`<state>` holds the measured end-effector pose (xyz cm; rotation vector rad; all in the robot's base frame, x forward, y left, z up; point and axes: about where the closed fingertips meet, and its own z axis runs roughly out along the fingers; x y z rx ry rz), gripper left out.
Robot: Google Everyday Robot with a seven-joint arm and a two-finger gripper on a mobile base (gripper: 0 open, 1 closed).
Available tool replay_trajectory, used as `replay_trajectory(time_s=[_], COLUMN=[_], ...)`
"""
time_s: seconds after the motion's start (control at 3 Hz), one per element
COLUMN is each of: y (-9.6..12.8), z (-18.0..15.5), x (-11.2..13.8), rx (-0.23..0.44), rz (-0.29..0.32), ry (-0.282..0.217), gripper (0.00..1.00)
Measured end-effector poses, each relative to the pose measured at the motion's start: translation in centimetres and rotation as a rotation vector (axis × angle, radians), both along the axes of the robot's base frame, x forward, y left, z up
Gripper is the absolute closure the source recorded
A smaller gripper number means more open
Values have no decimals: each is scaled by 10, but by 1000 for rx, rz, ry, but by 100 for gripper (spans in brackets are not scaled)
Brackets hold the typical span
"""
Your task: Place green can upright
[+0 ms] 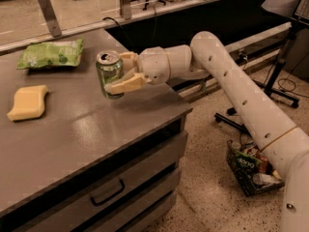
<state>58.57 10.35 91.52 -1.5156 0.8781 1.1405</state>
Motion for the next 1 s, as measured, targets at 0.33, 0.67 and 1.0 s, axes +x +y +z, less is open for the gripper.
replay_trajectory(time_s=[0.33, 0.67, 1.0], y=[-1, -6, -10], z=[-10, -24, -35], x=[2, 4, 6], rx=[-35, -66, -68], rz=[-72, -126, -148], ry=[60, 126, 170], gripper=[59, 36, 12])
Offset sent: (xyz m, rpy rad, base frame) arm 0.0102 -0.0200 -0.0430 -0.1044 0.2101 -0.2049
